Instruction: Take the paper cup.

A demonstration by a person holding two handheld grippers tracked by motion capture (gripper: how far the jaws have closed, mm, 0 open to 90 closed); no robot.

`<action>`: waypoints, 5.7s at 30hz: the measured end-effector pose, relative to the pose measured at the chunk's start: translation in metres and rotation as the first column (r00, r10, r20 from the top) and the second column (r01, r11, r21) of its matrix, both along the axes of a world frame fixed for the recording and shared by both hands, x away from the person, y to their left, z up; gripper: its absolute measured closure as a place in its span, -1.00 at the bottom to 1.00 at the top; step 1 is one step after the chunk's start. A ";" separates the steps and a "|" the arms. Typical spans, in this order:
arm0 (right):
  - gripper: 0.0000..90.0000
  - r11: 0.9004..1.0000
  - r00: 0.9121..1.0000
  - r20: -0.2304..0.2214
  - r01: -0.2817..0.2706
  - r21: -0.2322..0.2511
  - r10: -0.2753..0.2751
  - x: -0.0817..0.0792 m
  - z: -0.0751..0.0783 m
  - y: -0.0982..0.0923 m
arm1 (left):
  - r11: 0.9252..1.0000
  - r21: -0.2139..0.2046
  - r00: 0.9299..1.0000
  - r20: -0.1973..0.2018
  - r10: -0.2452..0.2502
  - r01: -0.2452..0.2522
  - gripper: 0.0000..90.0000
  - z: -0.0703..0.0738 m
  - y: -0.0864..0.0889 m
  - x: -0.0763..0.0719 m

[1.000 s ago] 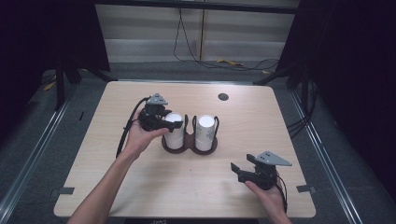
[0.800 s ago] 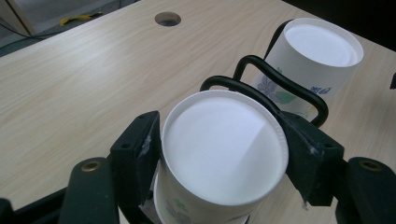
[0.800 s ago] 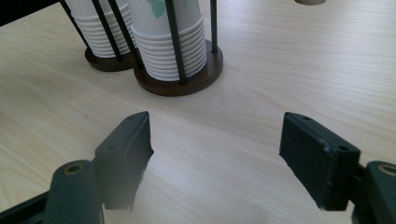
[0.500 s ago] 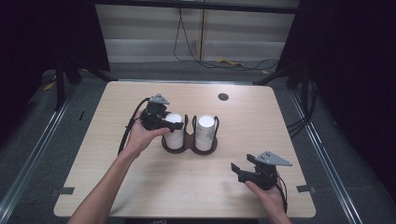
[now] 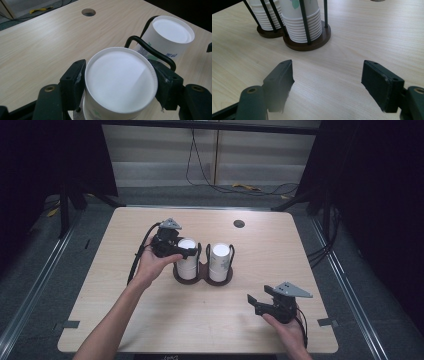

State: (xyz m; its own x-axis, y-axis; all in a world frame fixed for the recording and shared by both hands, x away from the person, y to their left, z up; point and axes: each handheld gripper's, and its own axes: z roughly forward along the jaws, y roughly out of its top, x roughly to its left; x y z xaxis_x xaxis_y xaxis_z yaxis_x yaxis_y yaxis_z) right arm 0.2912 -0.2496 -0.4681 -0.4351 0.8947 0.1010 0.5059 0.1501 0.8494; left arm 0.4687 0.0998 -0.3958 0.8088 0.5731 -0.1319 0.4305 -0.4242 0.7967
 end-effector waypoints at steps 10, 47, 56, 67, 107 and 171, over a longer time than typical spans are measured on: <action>-0.43 1.000 1.000 0.001 0.001 0.005 -0.001 0.000 0.000 0.000 | 1.000 -0.013 1.000 0.026 0.000 0.001 -0.23 0.010 0.001 -0.002; -0.42 1.000 1.000 -0.013 -0.009 0.003 0.009 0.000 0.000 0.001 | 0.994 -0.106 0.993 0.112 0.022 -0.010 -0.20 0.045 0.014 -0.009; -0.42 1.000 1.000 -0.009 -0.006 0.010 0.006 0.000 0.000 0.001 | 0.988 -0.152 0.993 0.116 0.018 0.000 -0.20 0.052 0.019 -0.011; -0.42 1.000 1.000 -0.008 -0.009 0.012 0.009 0.001 0.000 0.001 | 0.983 -0.181 0.992 0.125 0.012 0.011 -0.21 0.060 0.024 -0.016; -0.52 0.995 0.995 0.027 -0.097 0.027 0.097 -0.007 0.007 0.016 | 0.945 -0.286 0.980 0.164 -0.112 0.155 -0.22 0.041 0.041 -0.086; -0.68 0.879 0.899 0.230 -0.422 0.221 0.374 -0.006 0.019 0.075 | 0.837 -0.446 0.936 0.004 -0.352 0.317 -0.21 -0.006 -0.022 -0.104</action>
State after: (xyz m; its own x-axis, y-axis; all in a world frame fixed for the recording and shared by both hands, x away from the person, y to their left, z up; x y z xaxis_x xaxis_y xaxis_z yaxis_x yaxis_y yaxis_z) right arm 0.2851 -0.1741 -0.4487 -0.7808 0.5942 0.1933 0.2895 0.0699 0.9546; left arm 0.3647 0.0783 -0.4013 0.9182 0.1399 -0.3705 0.3911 -0.1733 0.9039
